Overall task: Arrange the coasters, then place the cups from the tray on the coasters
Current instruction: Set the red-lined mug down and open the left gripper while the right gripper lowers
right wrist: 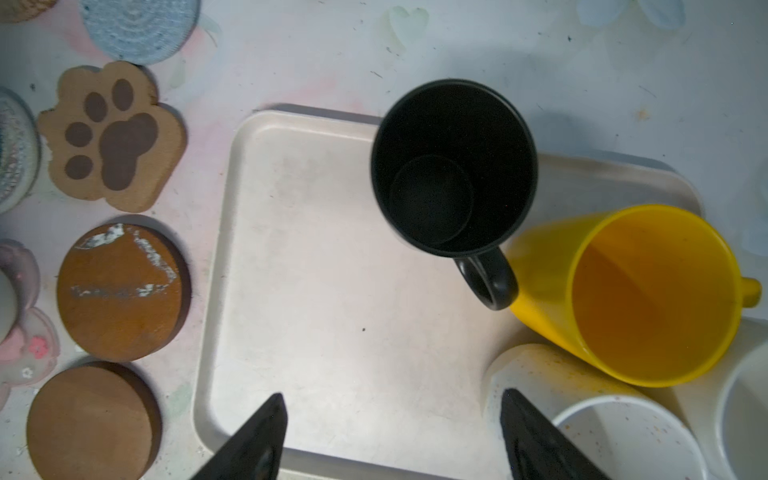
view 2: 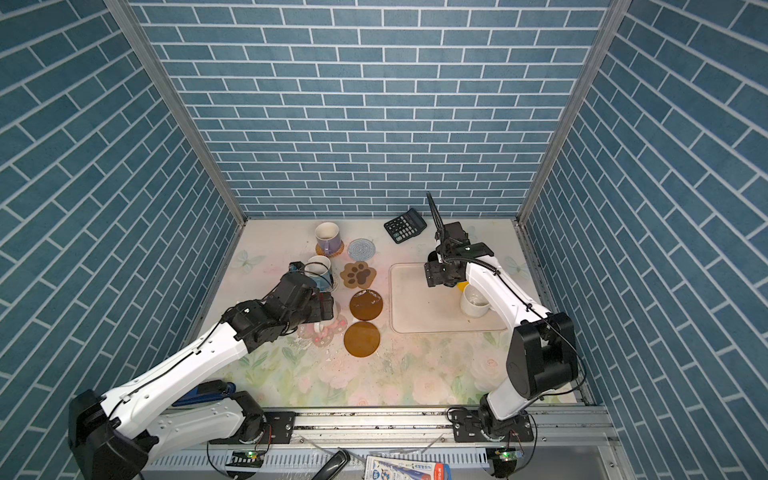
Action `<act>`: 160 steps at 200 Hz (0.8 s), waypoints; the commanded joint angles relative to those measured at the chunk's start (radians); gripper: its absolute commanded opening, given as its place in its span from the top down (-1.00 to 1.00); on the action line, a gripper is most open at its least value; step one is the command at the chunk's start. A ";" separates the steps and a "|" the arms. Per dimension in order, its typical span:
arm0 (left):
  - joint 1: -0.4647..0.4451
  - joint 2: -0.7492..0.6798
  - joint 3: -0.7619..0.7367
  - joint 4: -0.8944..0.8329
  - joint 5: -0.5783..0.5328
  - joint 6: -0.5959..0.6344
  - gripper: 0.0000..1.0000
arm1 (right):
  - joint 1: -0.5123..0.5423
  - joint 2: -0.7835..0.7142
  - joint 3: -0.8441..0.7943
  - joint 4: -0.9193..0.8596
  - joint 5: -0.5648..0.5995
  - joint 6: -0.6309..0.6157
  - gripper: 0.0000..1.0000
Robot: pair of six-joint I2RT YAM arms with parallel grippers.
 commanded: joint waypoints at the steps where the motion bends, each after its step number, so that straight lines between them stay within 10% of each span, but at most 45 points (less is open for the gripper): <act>1: 0.009 0.037 0.070 -0.061 0.033 0.036 -0.99 | -0.021 0.018 0.036 -0.016 -0.023 -0.087 -0.60; 160: 0.071 0.260 0.325 -0.052 0.110 0.098 -0.99 | -0.059 0.201 0.079 0.129 0.016 -0.149 -0.48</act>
